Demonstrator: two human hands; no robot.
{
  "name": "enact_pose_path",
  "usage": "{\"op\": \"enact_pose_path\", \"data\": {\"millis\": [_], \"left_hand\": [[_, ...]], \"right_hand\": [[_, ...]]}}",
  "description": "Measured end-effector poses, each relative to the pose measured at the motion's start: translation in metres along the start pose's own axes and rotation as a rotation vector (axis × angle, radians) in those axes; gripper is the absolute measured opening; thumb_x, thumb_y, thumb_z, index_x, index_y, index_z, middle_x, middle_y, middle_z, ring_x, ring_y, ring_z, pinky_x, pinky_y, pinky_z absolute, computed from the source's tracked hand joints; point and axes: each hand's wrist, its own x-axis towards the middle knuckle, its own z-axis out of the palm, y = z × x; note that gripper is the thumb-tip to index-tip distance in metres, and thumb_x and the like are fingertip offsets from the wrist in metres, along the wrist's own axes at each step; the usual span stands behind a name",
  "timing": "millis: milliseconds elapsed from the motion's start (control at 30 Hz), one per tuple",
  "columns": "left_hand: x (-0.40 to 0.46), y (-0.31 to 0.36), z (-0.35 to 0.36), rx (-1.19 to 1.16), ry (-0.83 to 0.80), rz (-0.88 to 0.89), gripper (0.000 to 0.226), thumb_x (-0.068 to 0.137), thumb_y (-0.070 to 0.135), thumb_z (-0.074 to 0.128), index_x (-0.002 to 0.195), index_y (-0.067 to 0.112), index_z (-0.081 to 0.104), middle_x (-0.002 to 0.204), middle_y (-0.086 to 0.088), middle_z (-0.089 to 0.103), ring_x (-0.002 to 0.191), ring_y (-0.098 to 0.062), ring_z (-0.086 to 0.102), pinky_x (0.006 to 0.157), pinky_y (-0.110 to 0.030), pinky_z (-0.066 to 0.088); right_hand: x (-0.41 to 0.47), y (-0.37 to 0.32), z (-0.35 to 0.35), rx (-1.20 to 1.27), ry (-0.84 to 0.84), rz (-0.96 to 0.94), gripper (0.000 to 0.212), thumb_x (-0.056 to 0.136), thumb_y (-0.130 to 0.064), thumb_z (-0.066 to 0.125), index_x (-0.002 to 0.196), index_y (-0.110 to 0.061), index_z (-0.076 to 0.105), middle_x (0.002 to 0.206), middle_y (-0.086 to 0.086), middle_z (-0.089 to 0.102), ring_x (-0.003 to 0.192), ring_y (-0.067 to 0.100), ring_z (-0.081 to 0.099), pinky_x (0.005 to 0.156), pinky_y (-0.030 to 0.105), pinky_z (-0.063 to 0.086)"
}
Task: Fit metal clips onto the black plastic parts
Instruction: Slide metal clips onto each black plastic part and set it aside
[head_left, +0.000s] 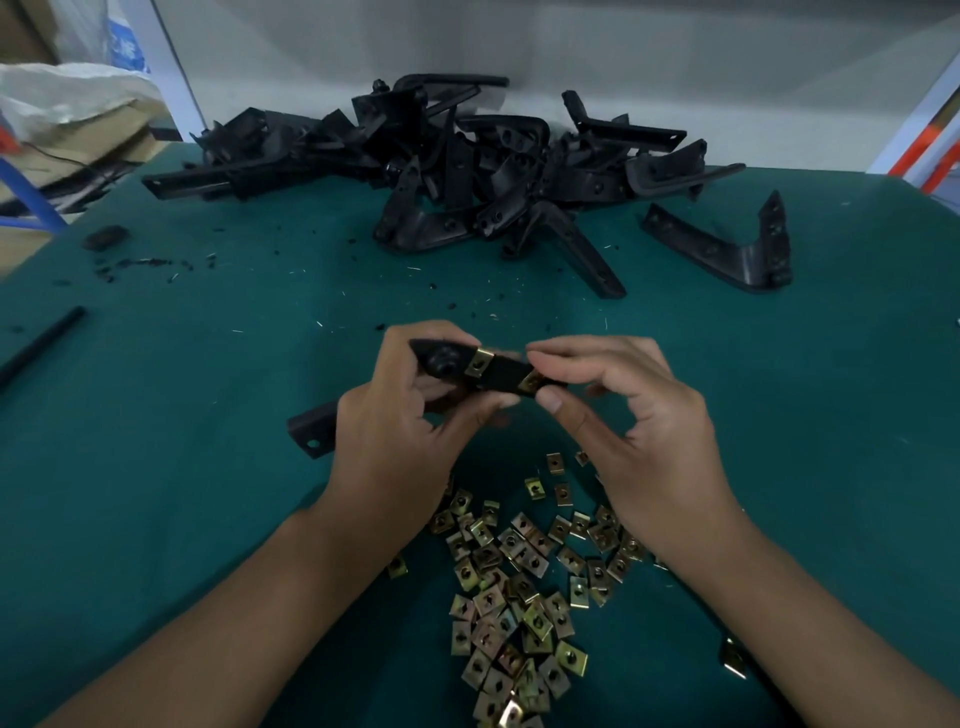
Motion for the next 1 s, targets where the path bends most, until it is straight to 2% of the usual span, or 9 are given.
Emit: {"op": "enact_pose_path", "data": {"millis": [167, 300, 400, 500, 600, 700, 767, 867, 1000], "left_hand": [[0.001, 0.001, 0.001, -0.088, 0.024, -0.012, 0.043, 0.081, 0.035, 0.079, 0.106, 0.052, 0.048, 0.087, 0.014, 0.074, 0.069, -0.006, 0.075, 0.066, -0.019, 0.058], [0.002, 0.005, 0.000, -0.154, 0.042, -0.043, 0.041, 0.083, 0.039, 0.079, 0.106, 0.051, 0.047, 0.086, 0.009, 0.075, 0.069, -0.013, 0.075, 0.067, -0.029, 0.061], [0.004, 0.014, 0.000, -0.226, 0.051, -0.087, 0.039, 0.084, 0.028, 0.077, 0.104, 0.046, 0.048, 0.083, -0.001, 0.074, 0.062, -0.021, 0.074, 0.058, -0.030, 0.058], [0.006, 0.032, -0.002, -0.248, 0.036, -0.131, 0.032, 0.086, 0.029, 0.073, 0.102, 0.041, 0.049, 0.076, -0.005, 0.073, 0.046, -0.022, 0.066, 0.045, -0.028, 0.050], [0.009, 0.054, -0.008, -0.285, -0.020, -0.165, 0.030, 0.090, 0.025, 0.074, 0.105, 0.039, 0.052, 0.070, 0.007, 0.073, 0.036, -0.017, 0.058, 0.041, -0.021, 0.046], [0.014, 0.074, -0.015, -0.367, -0.079, -0.196, 0.025, 0.090, 0.022, 0.064, 0.113, 0.026, 0.055, 0.055, -0.001, 0.065, 0.029, -0.014, 0.048, 0.038, -0.019, 0.043], [0.017, 0.086, -0.020, -0.476, -0.098, -0.243, 0.025, 0.090, 0.020, 0.066, 0.113, 0.020, 0.058, 0.044, -0.005, 0.053, 0.027, -0.014, 0.041, 0.037, -0.018, 0.039], [0.016, 0.102, -0.022, -0.587, -0.126, -0.306, 0.024, 0.089, 0.021, 0.069, 0.111, 0.019, 0.062, 0.040, -0.005, 0.041, 0.028, -0.014, 0.034, 0.038, -0.021, 0.036], [0.010, 0.127, -0.015, -0.599, -0.177, -0.326, 0.018, 0.088, 0.023, 0.066, 0.106, 0.026, 0.064, 0.040, -0.009, 0.042, 0.029, -0.018, 0.036, 0.038, -0.023, 0.037]], "right_hand": [[-0.002, 0.001, 0.004, 0.043, -0.014, -0.002, 0.023, 0.094, -0.023, 0.066, 0.116, -0.026, 0.070, 0.121, -0.015, 0.068, 0.117, 0.013, 0.059, 0.096, 0.026, 0.048], [-0.003, 0.003, 0.002, 0.087, -0.103, 0.024, 0.040, 0.097, -0.029, 0.063, 0.136, -0.031, 0.060, 0.134, -0.018, 0.060, 0.128, 0.018, 0.055, 0.092, 0.031, 0.051], [-0.002, 0.005, 0.001, 0.120, -0.111, 0.103, 0.050, 0.096, -0.034, 0.065, 0.143, -0.034, 0.052, 0.138, -0.020, 0.057, 0.133, 0.013, 0.053, 0.093, 0.027, 0.050], [0.000, 0.004, 0.001, 0.194, -0.113, 0.179, 0.041, 0.094, -0.045, 0.064, 0.134, -0.049, 0.054, 0.134, -0.024, 0.060, 0.119, 0.008, 0.060, 0.084, 0.024, 0.052], [0.005, -0.006, -0.002, 0.269, 0.002, 0.158, 0.023, 0.091, -0.047, 0.062, 0.111, -0.057, 0.063, 0.114, -0.022, 0.069, 0.102, 0.007, 0.066, 0.081, 0.024, 0.051], [0.011, -0.020, -0.010, 0.333, 0.072, 0.067, 0.013, 0.091, -0.052, 0.065, 0.103, -0.052, 0.066, 0.101, -0.018, 0.072, 0.095, 0.009, 0.067, 0.083, 0.024, 0.052], [0.014, -0.032, -0.017, 0.379, 0.078, 0.052, 0.011, 0.090, -0.050, 0.065, 0.101, -0.050, 0.068, 0.096, -0.019, 0.071, 0.091, 0.003, 0.065, 0.080, 0.019, 0.050], [0.013, -0.048, -0.029, 0.443, 0.077, 0.047, 0.014, 0.091, -0.034, 0.063, 0.094, -0.045, 0.069, 0.086, -0.022, 0.067, 0.080, -0.006, 0.059, 0.073, 0.011, 0.046], [-0.005, -0.069, -0.056, 0.406, 0.074, 0.069, 0.009, 0.093, -0.034, 0.060, 0.094, -0.038, 0.068, 0.083, -0.019, 0.065, 0.078, -0.004, 0.058, 0.072, 0.011, 0.046]]}}
